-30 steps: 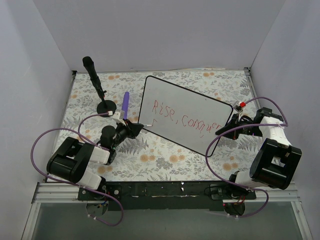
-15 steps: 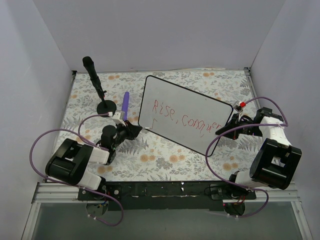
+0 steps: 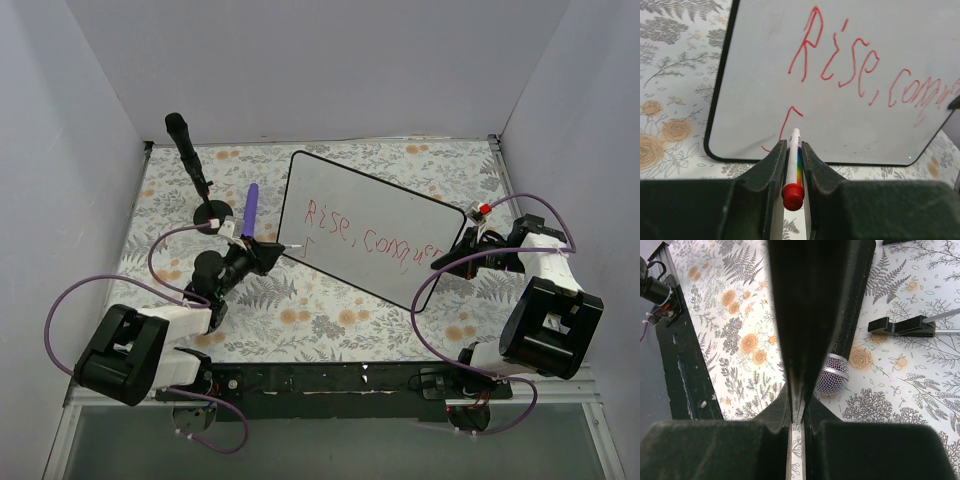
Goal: Write a sentence on the whiteboard
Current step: Write with the whiteboard marker without the cap on the whiteboard.
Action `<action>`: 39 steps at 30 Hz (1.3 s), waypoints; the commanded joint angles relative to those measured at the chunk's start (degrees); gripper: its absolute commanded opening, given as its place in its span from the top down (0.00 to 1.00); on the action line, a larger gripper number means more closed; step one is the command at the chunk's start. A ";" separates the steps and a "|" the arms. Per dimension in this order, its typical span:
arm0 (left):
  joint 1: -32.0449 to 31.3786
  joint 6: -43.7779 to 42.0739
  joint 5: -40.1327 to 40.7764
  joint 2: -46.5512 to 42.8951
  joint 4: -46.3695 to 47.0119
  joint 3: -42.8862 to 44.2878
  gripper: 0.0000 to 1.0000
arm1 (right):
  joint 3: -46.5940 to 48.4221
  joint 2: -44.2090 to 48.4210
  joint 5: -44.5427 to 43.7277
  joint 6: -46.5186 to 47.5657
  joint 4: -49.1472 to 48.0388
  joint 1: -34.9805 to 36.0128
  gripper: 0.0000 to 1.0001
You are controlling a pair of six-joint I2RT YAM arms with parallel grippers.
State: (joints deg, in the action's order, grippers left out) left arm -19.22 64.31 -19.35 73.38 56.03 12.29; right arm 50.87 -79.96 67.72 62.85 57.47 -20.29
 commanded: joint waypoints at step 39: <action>0.33 -4.72 -2.18 9.85 -1.71 8.09 1.00 | 0.46 1.48 -2.07 1.31 -2.63 -0.18 0.99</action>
State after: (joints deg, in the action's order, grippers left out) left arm -19.25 61.73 -25.02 84.23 55.44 18.28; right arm 50.83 -79.88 67.68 62.06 56.95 -20.29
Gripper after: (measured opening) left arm 0.141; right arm 0.091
